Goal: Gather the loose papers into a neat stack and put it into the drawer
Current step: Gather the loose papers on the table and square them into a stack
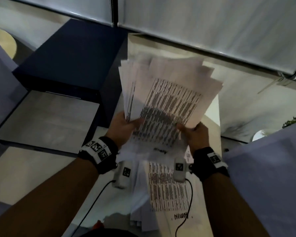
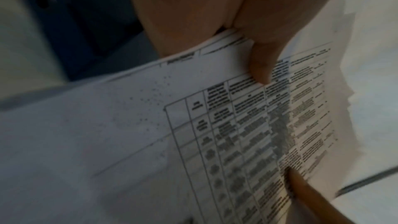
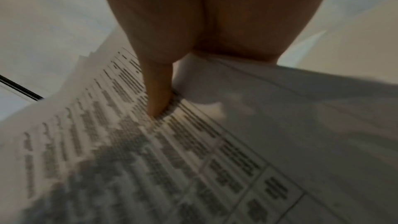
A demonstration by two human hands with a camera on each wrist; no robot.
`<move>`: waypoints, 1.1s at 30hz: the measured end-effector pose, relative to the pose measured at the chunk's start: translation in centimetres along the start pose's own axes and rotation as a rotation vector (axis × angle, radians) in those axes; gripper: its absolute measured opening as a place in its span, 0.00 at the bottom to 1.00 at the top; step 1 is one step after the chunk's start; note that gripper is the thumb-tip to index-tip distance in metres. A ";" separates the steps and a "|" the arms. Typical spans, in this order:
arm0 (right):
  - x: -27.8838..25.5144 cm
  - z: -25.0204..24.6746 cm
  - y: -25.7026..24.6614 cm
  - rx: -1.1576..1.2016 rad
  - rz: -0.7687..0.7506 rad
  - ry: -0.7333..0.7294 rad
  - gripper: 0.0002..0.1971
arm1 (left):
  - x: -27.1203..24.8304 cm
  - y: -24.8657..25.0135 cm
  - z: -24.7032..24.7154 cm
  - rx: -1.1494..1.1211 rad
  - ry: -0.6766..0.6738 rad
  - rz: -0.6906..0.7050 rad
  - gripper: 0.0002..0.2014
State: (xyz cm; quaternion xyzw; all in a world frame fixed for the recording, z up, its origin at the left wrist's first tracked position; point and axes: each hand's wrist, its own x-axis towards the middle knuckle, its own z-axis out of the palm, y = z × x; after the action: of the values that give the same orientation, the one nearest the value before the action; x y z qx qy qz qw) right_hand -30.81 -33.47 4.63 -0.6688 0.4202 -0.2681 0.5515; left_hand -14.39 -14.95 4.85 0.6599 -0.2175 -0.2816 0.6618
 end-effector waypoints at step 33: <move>-5.7 -0.8 11.8 -0.714 0.576 0.121 0.31 | 2.2 -1.1 -2.2 0.271 0.338 -0.020 0.06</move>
State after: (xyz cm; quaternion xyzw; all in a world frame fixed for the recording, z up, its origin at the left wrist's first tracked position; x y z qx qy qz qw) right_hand -37.46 -29.48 -5.97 -0.6563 0.6863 0.0191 0.3130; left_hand -11.40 -14.77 3.46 0.7828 -0.1328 -0.1416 0.5912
